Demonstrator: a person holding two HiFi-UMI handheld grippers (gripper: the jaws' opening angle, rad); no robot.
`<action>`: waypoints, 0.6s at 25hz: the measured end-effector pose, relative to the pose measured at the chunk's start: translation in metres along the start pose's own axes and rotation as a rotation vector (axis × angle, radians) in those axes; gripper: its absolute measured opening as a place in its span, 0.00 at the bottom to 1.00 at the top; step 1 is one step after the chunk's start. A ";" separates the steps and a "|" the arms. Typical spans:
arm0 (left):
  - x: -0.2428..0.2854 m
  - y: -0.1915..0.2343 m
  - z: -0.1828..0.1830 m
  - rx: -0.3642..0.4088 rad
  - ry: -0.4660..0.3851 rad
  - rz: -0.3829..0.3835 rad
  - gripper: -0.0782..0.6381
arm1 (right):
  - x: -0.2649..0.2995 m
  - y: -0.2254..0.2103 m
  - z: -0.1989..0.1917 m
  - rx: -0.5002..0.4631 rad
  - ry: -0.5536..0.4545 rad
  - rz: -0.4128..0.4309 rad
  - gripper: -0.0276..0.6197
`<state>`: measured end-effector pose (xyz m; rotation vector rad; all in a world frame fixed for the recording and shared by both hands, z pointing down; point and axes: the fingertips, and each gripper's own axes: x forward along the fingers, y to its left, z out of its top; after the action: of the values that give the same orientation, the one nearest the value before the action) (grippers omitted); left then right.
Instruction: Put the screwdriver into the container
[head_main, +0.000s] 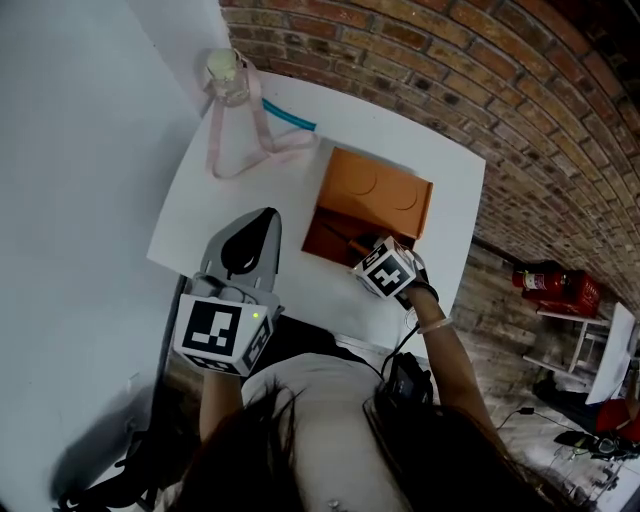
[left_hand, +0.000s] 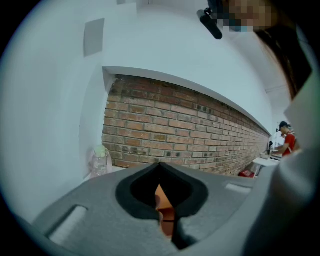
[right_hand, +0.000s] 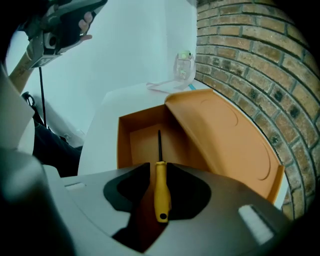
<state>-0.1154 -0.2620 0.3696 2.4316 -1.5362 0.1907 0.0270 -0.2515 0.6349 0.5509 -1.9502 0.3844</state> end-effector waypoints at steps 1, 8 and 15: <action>-0.001 -0.002 0.001 0.002 -0.001 -0.002 0.11 | -0.003 0.000 0.001 -0.006 -0.008 -0.006 0.22; -0.011 -0.015 0.005 0.022 -0.017 -0.018 0.11 | -0.022 0.006 0.009 -0.016 -0.061 -0.037 0.21; -0.021 -0.030 0.012 0.039 -0.041 -0.038 0.11 | -0.044 0.009 0.018 -0.010 -0.131 -0.084 0.18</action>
<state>-0.0976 -0.2349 0.3482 2.5078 -1.5150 0.1657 0.0254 -0.2436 0.5870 0.6632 -2.0456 0.2918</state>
